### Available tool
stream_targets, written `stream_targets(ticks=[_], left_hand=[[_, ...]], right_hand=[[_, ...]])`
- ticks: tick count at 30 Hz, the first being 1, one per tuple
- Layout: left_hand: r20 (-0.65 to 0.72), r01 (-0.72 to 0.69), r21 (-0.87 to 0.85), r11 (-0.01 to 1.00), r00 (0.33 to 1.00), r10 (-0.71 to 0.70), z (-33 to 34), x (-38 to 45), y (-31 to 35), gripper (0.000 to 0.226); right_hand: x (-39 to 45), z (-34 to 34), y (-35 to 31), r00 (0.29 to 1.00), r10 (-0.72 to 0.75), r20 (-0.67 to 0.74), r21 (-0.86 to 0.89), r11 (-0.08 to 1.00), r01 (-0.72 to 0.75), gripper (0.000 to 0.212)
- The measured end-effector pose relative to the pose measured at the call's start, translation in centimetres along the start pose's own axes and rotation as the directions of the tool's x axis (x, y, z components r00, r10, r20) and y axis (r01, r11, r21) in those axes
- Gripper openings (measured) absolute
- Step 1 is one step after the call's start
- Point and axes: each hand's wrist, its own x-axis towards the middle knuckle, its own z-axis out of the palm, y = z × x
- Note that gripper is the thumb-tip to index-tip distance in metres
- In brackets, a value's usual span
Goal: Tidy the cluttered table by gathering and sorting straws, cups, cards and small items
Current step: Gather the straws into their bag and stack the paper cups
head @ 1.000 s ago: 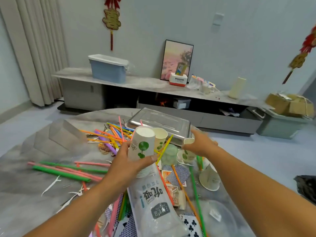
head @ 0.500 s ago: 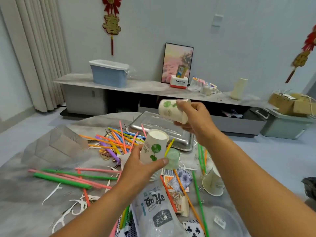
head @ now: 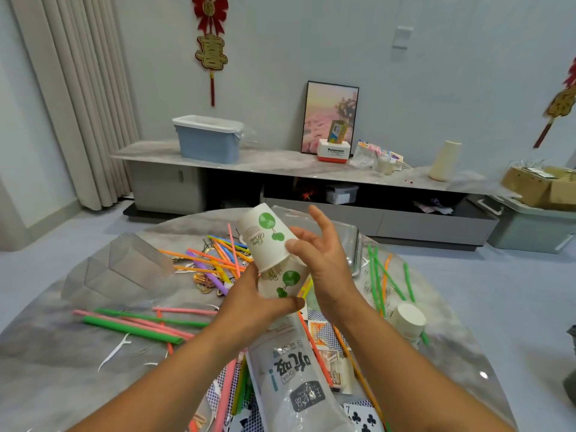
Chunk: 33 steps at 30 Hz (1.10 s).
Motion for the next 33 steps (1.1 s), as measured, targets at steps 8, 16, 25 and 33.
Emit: stream_targets(ticks=[8,16,25,33], left_hand=[[0.119,-0.069,0.079,0.994,0.991,0.059,-1.0,0.0,-0.5,0.073],[0.096,-0.204,0.261,0.944,0.978,0.185,-2.5,-1.1,-0.6,0.092],[0.075,-0.215,0.227,0.95,0.976,0.203,-2.3,-1.0,-0.1,0.091],[0.054,-0.23,0.123,0.965,0.973,0.225,-1.1,-1.0,-0.1,0.083]], right_hand=[[-0.1,-1.6,-1.1,0.982,0.045,0.182,-0.203,0.979,-0.007,0.095],[-0.8,-2.2,-1.2,0.961,0.106,0.255,-0.24,0.97,-0.044,0.099],[-1.3,-1.0,-1.8,0.985,-0.076,0.157,-0.23,0.967,0.111,0.072],[-1.9,0.6,-3.4,0.916,-0.382,0.125,-0.537,0.75,0.386,0.048]])
